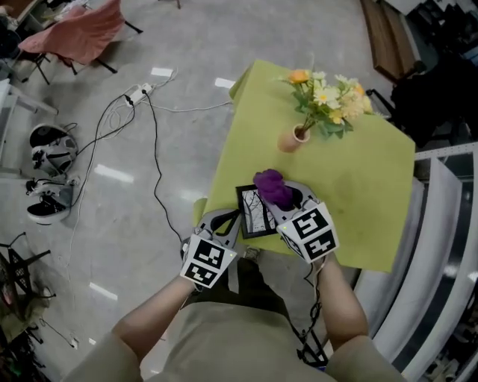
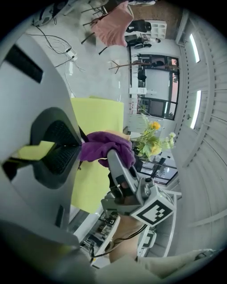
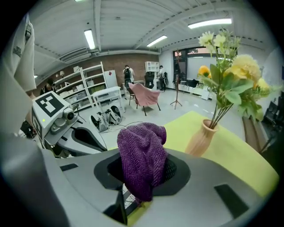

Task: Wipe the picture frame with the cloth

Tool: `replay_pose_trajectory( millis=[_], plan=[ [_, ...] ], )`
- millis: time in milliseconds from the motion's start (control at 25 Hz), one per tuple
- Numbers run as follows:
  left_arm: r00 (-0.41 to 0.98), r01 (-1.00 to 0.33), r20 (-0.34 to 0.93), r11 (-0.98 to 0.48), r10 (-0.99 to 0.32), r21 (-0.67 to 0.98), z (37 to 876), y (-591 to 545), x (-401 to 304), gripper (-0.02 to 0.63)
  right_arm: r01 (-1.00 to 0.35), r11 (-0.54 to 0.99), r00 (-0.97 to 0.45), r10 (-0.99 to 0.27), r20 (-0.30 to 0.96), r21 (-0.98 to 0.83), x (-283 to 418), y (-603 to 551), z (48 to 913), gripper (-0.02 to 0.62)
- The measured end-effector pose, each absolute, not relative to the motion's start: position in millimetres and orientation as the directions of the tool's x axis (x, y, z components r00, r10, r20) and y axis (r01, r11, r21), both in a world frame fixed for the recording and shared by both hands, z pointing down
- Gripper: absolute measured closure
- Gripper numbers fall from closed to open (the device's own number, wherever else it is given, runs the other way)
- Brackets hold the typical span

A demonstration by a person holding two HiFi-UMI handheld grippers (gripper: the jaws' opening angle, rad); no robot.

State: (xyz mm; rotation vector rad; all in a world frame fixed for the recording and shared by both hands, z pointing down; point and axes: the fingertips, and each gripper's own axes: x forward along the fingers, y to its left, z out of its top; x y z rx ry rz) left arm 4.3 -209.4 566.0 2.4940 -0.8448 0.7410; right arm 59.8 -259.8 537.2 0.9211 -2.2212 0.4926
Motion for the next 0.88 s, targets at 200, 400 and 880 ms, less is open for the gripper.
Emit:
replay_pose_trajectory(
  millis=[200, 400, 880],
  plan=[
    [0.661, -0.644, 0.636, -0.736, -0.398, 0.209, 598.5, -204.1, 12.6, 0.598, -0.647, 0.754, -0.579, -0.390, 0.716, -0.112, 37.1, -261.3, 562.6, 0.479],
    [0.653, -0.649, 0.660, -0.725, -0.372, 0.233, 620.4, -202.3, 16.9, 0.598, -0.558, 0.816, -0.621, -0.291, 0.728, -0.151, 12.1, -254.9, 584.8, 0.477],
    [0.629, -0.663, 0.677, -0.718, -0.382, 0.211, 632.4, -198.3, 21.2, 0.600, -0.486, 0.856, -0.588, -0.172, 0.791, -0.176, -4.6, -238.2, 631.6, 0.482]
  ],
)
